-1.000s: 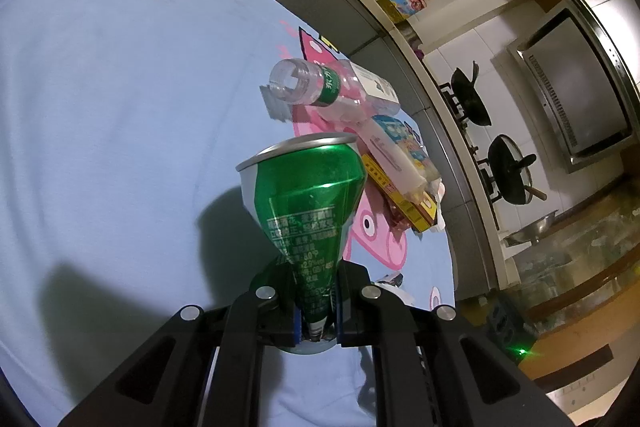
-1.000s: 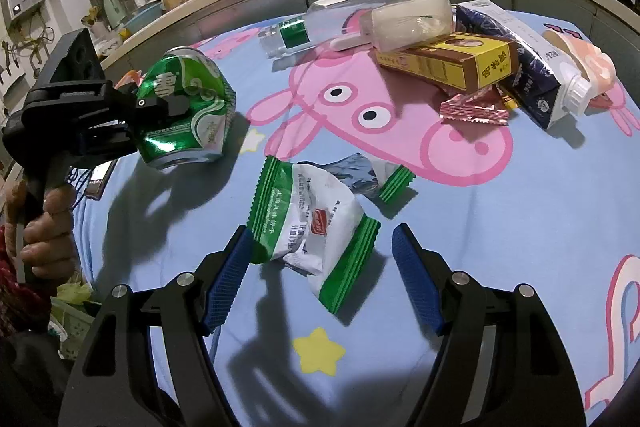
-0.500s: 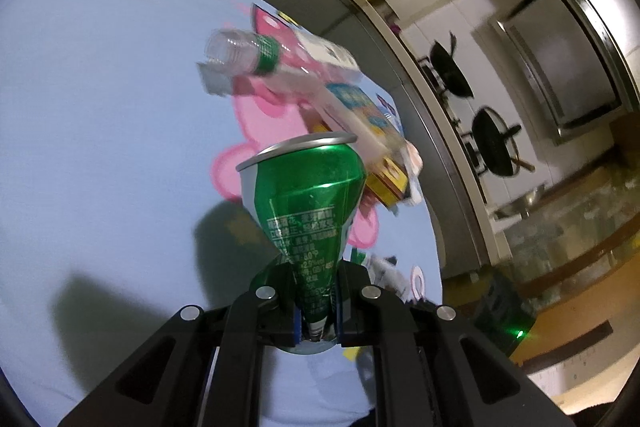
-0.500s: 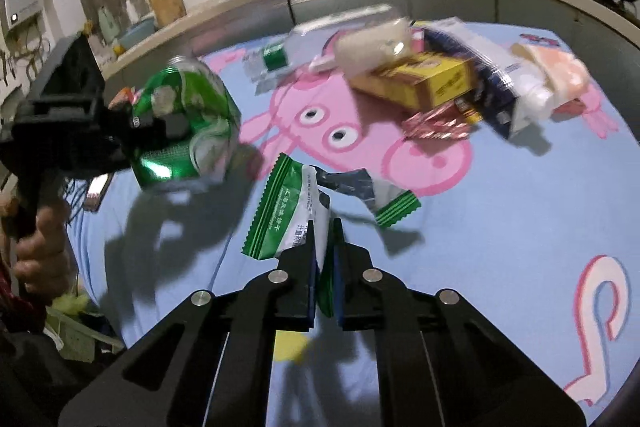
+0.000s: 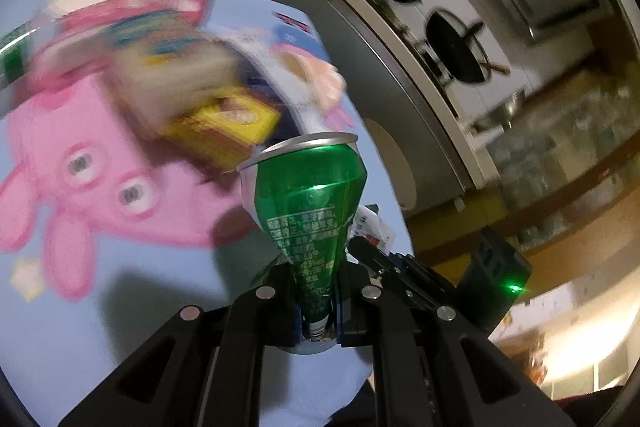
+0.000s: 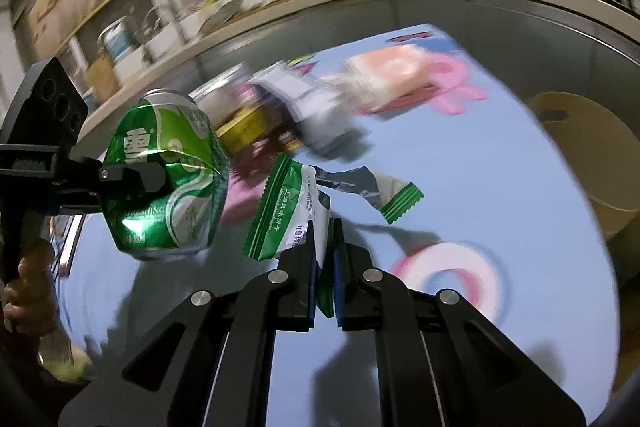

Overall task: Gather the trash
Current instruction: 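Carry the can and packet to the beige bin and open both grippers, then bring both grippers back to the trash pile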

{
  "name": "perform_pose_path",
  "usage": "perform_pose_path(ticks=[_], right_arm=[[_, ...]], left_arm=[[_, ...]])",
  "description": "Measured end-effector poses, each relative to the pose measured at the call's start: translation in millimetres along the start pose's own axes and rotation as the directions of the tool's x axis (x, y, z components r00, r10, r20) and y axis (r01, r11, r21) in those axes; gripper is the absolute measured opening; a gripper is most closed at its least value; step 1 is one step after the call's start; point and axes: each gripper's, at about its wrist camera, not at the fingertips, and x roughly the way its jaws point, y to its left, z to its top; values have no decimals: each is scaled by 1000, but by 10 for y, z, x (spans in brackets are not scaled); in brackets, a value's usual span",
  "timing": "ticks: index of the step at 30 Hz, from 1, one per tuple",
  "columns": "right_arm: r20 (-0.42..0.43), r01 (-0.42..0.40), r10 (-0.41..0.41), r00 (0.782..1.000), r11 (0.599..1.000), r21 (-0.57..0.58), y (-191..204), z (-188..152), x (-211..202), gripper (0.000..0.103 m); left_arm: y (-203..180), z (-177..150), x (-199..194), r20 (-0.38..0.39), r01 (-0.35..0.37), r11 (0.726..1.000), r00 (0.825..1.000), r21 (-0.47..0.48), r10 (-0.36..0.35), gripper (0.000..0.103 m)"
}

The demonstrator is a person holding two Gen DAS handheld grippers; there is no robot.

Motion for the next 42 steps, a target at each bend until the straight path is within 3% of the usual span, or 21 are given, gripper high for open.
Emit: perform_pose_path(ticks=[5,11,16,17,18,20,21,22,25,27,33,35,38,42], right_arm=[[81,81,-89,993,992,95,-593,113,-205,7],[143,175,-215,966,952,249,-1500,310,-441,7],[122,261,-312,942,913,315,-2114,453,-457,11],[108,272,-320,941,908,320,-2191,474,-426,21],[103,282,-331,938,902,328,-2248,482,-419,42],[111,295,-353,929,887,355,-2338,474,-429,62],[123,285,-349,929,887,364,-2365,470,-444,62],[128,281,-347,929,887,366,-2379,469,-461,62],[152,268,-347,925,883,385,-2351,412,-541,62],[163,245,-333,929,881,404,-2283,360,-587,62],[189,171,-274,943,886,431,-2009,276,-673,62],[195,142,-245,950,891,431,-1896,279,-659,62],[191,104,-196,962,907,409,-1648,315,-580,62],[171,64,-135,976,929,364,-1300,372,-438,62]], left_arm=[[-542,353,610,-86,30,994,996,109,-21,11],[-1290,842,1550,-177,88,966,983,243,-45,11],[-1677,1099,2333,-214,57,943,977,329,16,11],[-1720,1123,2466,-211,35,938,977,344,41,11],[-1746,1136,2582,-200,2,933,977,361,75,19],[-1759,1153,2748,-181,-48,922,975,384,126,42],[-1744,1150,2767,-174,-64,921,975,385,140,49],[-1726,1162,2799,-169,-79,922,974,379,153,50],[-1644,1189,2745,-168,-89,935,974,344,154,50],[-1600,1170,2552,-128,-101,935,980,340,153,50],[-1517,1031,1874,32,-191,899,980,393,195,56],[-1418,968,1593,95,-241,889,970,389,222,63],[-1291,907,1282,161,-295,880,954,373,252,66],[-1087,776,860,236,-400,852,912,337,335,69]])
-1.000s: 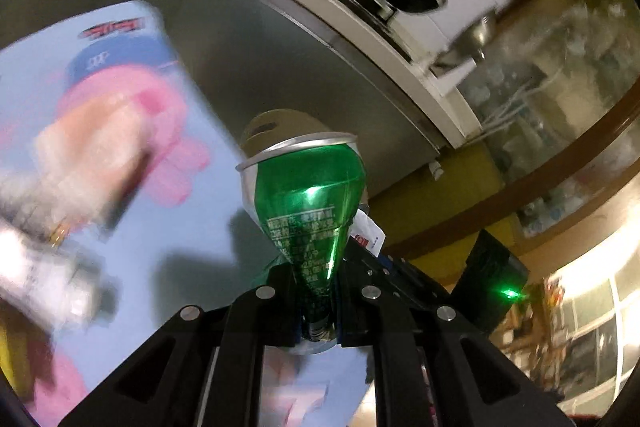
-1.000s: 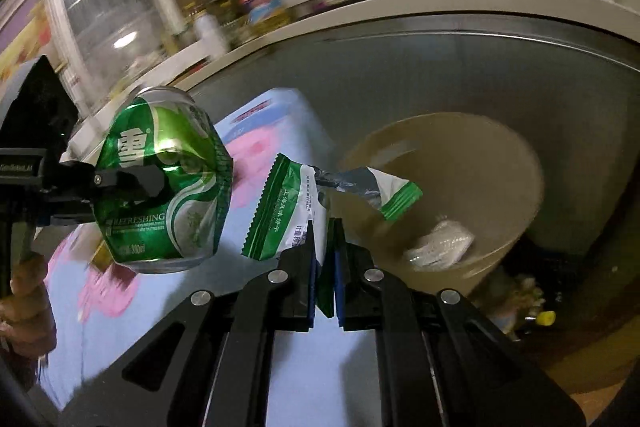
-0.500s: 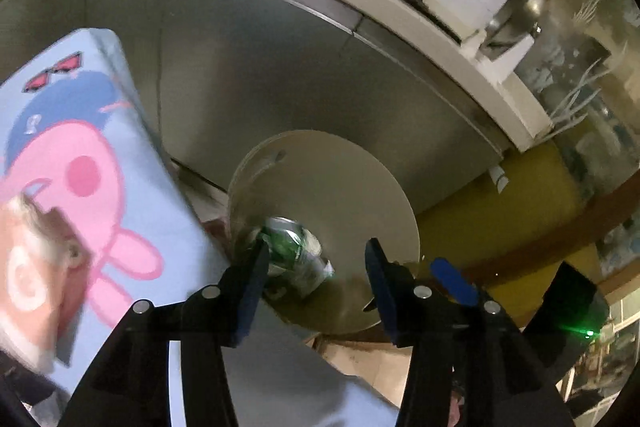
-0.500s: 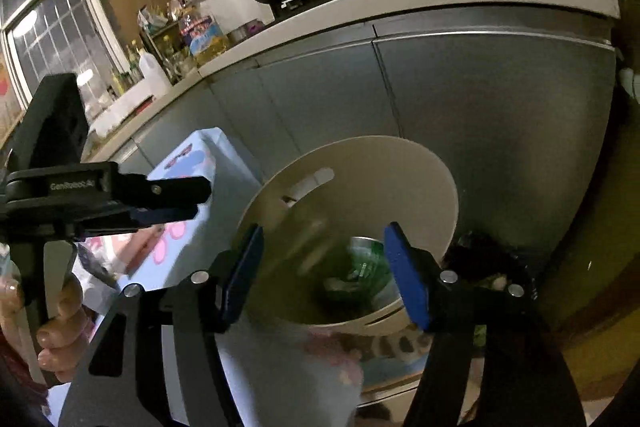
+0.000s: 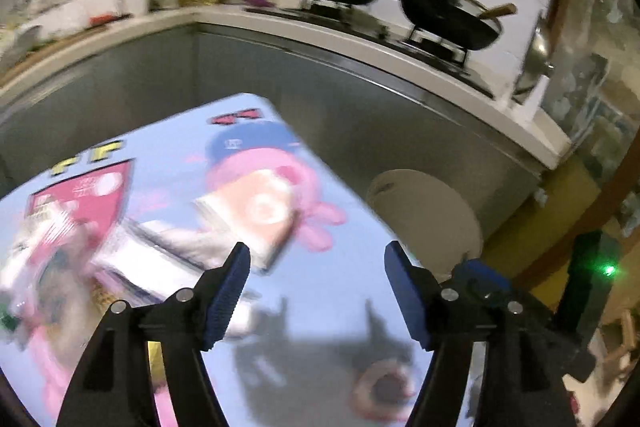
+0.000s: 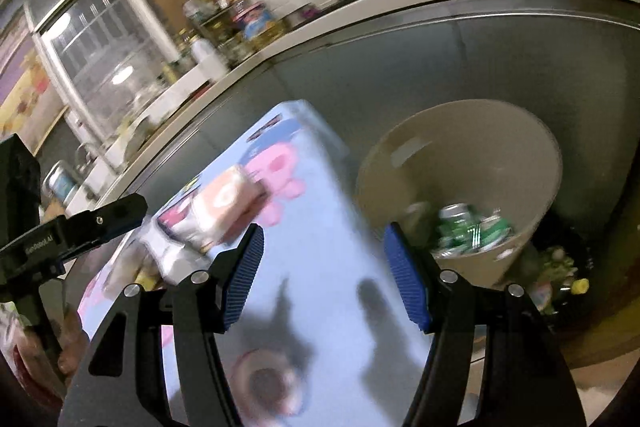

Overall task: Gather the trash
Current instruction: 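Bring both grippers back to the trash pile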

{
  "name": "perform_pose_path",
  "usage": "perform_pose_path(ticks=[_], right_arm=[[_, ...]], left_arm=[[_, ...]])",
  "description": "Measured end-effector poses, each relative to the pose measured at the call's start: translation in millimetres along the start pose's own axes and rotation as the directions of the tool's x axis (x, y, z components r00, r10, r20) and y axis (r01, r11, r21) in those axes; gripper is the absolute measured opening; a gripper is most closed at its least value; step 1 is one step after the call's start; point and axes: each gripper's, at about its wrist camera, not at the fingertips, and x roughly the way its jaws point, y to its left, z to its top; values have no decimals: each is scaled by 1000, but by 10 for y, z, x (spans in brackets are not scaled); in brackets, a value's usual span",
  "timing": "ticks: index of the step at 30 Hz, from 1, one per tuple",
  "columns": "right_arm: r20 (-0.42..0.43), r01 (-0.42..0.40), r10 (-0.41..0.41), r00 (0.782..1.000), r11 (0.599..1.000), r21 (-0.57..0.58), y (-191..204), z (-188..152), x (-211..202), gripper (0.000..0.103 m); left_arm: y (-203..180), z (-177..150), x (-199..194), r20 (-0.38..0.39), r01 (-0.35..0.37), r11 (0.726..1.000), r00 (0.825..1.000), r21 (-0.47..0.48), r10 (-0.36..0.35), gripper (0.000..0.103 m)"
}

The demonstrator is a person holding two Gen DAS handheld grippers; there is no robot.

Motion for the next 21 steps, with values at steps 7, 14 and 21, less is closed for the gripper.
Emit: perform_pose_path(ticks=[7,14,21], right_arm=[[-84,-82,76,994,994,-77,647,-215,184,62],[-161,-145,120,980,977,-157,1212,-403,315,62],[-203,-183,139,969,960,-214,1602,-532,366,62]], left_arm=[[458,-274,-520,67,-135,990,988,-31,137,76],[956,-494,-794,80,-225,969,969,-103,234,76],[1354,-691,-898,70,-304,941,946,-150,317,76]])
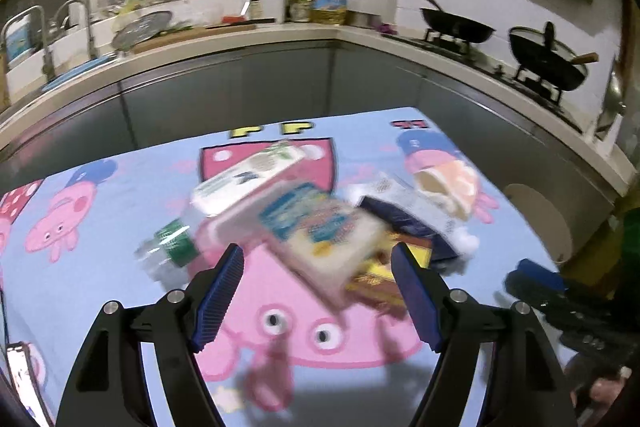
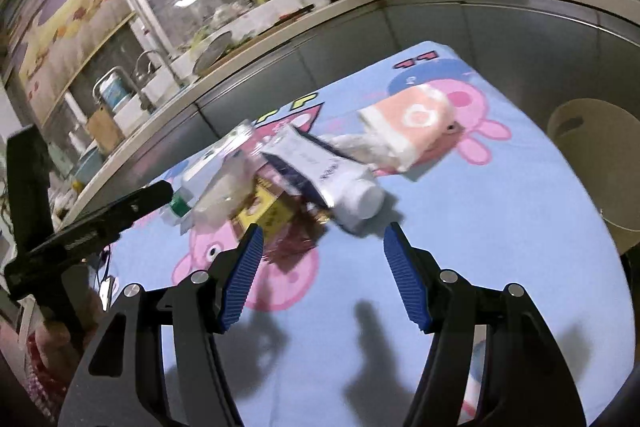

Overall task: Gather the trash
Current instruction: 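Bring both grippers back to the trash pile, then grasp the clear water bottle with the left gripper and lift it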

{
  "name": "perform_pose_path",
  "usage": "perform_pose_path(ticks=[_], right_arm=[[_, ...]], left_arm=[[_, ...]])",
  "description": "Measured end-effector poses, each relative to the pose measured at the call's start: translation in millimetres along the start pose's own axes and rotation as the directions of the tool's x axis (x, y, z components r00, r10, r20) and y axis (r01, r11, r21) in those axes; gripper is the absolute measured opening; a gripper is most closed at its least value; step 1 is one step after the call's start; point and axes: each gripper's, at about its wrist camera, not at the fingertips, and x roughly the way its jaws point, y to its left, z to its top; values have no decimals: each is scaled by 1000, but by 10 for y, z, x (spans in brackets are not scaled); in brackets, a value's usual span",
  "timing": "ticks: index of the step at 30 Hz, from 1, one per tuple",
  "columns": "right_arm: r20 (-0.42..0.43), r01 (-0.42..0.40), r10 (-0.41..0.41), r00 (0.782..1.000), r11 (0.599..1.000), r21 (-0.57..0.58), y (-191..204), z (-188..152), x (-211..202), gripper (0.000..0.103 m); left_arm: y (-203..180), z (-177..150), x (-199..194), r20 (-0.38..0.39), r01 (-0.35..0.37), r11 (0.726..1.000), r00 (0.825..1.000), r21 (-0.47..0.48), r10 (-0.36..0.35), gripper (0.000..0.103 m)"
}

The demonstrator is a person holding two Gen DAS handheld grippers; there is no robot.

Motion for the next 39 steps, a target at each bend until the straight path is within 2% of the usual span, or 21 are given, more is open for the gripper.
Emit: perform_pose_path(ticks=[11,17,29,31,33,34,37,39], right_arm=[[-19,-20,19,1000,998,-67,369,84,116,62],[-37,-32,29,999,996,-85,493,76,189,62],[-65,-40,34,997,994,-99,577,80,311,62],[-66,-45,38,997,993,-109,612,90,330,62],[-69,-48,40,997,991,-124,660,102,352,62],[-71,-50,41,997,990,-131,680,106,363,62],[-76,-53,40,996,981,-188,804,143,402,72],[-64,-36,21,998,969,-244,899,160,431,83]], left_arm=[[511,-165,42,-23,-64,994,998,-84,63,76],[685,-232,56,-35,-73,992,997,-107,70,76],[1507,-309,-60,-28,-94,970,996,-222,90,75],[1517,-275,-52,-18,-88,972,996,-218,86,76],[1489,-213,1,-7,-70,979,998,-193,70,86],[1470,-183,32,-3,-61,982,998,-177,62,88],[1336,-41,218,-5,-18,998,1000,-64,18,97],[1247,31,396,-25,13,1000,1000,23,-12,99]])
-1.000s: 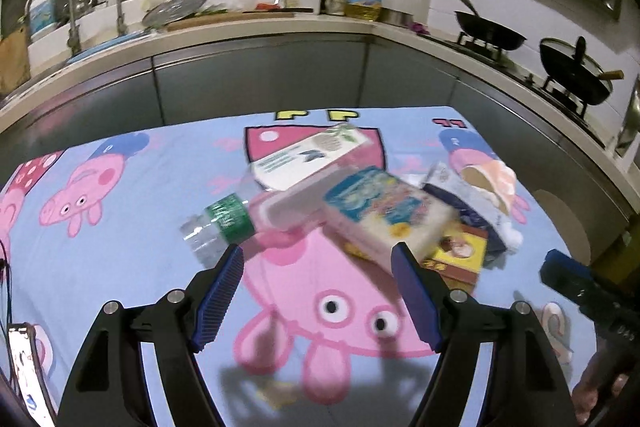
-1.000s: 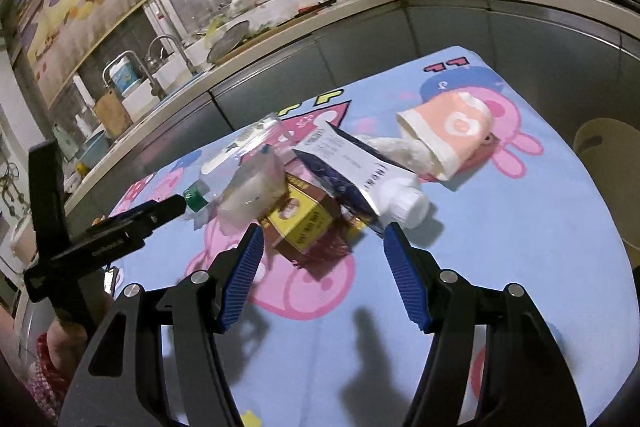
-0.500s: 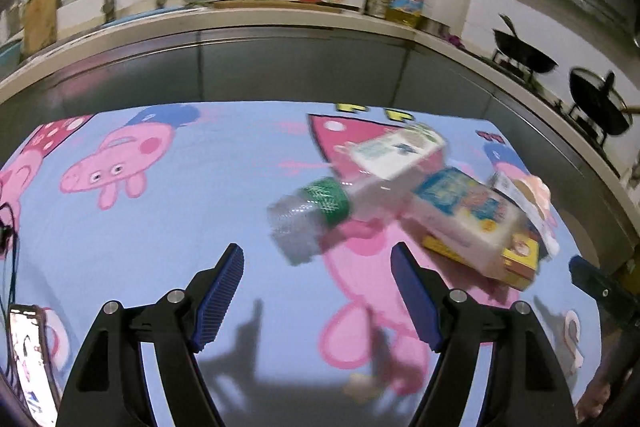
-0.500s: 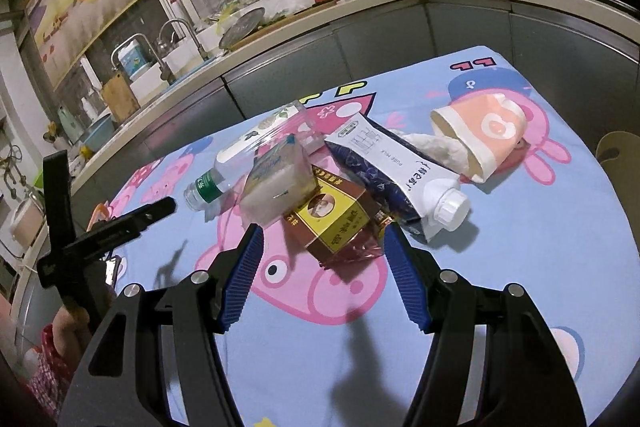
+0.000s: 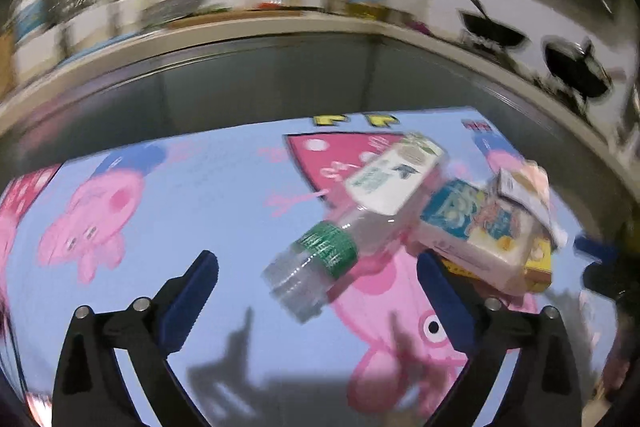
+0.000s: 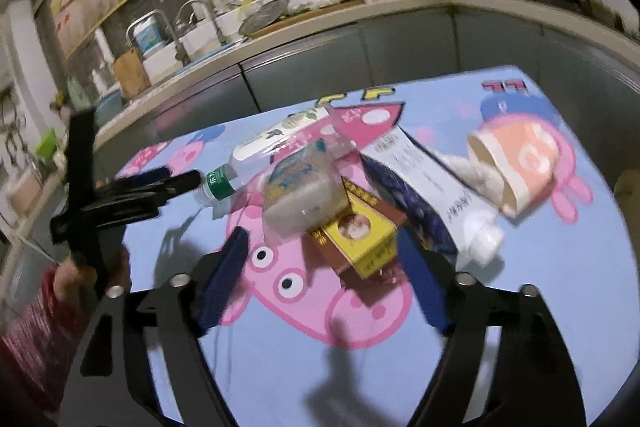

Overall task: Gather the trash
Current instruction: 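Grasp the clear water bottle with the left gripper and lift it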

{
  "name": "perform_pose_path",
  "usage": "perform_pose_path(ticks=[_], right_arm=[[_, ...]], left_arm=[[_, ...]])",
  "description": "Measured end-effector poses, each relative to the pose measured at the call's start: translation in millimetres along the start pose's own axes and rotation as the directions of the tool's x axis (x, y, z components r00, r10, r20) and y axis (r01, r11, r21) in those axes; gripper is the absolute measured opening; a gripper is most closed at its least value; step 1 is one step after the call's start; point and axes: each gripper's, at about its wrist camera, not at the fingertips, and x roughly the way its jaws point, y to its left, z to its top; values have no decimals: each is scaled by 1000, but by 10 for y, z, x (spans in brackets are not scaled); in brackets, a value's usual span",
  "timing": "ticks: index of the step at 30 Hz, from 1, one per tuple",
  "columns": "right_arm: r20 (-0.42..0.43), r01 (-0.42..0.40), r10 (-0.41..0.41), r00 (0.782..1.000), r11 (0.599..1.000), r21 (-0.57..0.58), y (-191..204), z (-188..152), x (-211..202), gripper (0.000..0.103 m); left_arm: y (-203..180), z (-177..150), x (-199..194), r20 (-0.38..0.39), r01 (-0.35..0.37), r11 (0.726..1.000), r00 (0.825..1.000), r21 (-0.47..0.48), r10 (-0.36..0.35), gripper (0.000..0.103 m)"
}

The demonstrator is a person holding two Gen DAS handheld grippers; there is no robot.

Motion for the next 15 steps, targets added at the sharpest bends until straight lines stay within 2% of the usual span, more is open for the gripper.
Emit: perform_pose_path(ticks=[4,7,9,10,11,12,14,15], right_arm=[[-16,32,-34,999,994,-102,138,86,165,88],[-32,29,-33,999,991,-128,192,147,292,89],[-30,41,-47,998,982,-182,283,206,415,90],[-31,47,-54,998,979,-198,305,213,453,90],[-34,56,-65,997,973,-225,345,225,522,90],[-38,64,-76,996,966,-249,378,230,596,90],[-46,86,-103,994,955,-285,418,211,721,89],[-53,87,-108,993,949,-304,439,191,770,77]], left_arm=[[-5,65,344,-66,39,997,997,60,-35,99],[22,42,500,-97,34,997,995,71,-27,96],[-3,10,552,-119,50,995,992,82,-40,81],[-33,-7,565,-126,58,994,991,90,-46,78],[-63,-20,561,-125,64,993,991,101,-51,70],[-105,-43,548,-126,61,991,991,118,-46,51],[-165,-99,515,-144,79,989,988,128,-61,42],[-174,-121,496,-143,78,989,988,127,-59,41]])
